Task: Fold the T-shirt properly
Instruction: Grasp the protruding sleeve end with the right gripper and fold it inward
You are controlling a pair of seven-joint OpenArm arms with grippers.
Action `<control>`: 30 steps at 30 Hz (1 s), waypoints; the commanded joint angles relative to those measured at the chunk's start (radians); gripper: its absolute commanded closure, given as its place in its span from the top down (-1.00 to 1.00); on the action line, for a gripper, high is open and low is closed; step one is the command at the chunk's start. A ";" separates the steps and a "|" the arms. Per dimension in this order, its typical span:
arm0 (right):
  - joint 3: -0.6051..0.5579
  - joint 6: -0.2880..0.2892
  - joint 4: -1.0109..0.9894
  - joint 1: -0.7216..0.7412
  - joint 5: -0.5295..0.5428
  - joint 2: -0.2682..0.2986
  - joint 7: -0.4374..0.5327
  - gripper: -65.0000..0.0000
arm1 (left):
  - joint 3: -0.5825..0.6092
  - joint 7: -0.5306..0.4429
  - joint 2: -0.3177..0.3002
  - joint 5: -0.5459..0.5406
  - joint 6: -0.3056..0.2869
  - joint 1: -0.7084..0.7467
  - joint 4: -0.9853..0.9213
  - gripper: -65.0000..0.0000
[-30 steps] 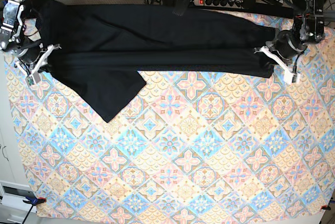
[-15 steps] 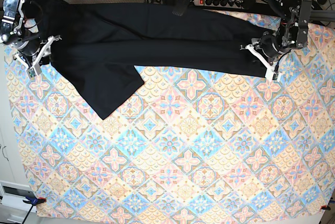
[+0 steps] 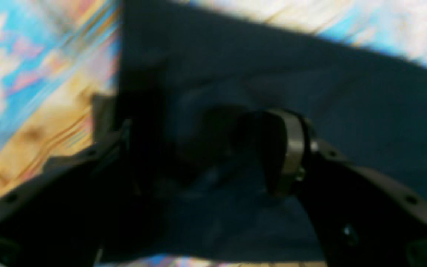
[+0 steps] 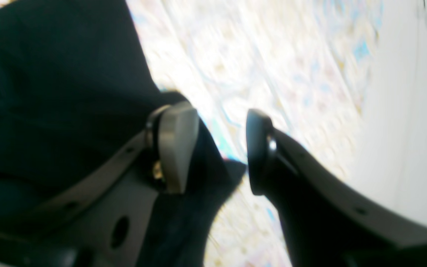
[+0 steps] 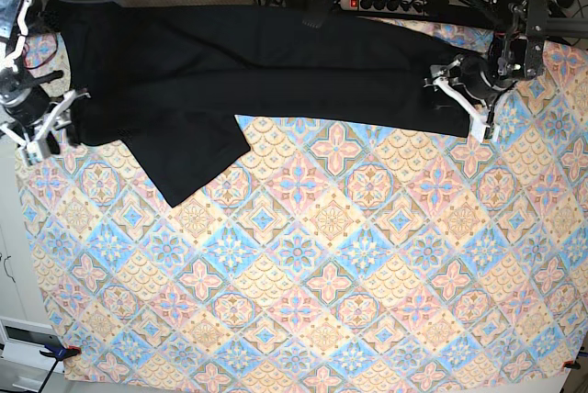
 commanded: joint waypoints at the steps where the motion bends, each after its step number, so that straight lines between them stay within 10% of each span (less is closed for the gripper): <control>1: -0.020 0.003 0.012 0.028 0.007 0.017 0.015 -0.22 | -0.022 -0.011 -0.011 -0.004 -0.001 -0.003 0.015 0.31; 17: -0.426 0.003 -0.312 0.453 -0.187 -0.061 -0.089 -0.22 | -0.045 -0.011 0.008 -0.004 -0.001 0.016 0.042 0.31; 30: -0.454 0.003 -0.576 0.528 -0.188 -0.062 -0.007 -0.08 | -0.045 -0.011 0.009 -0.004 -0.001 0.013 0.042 0.31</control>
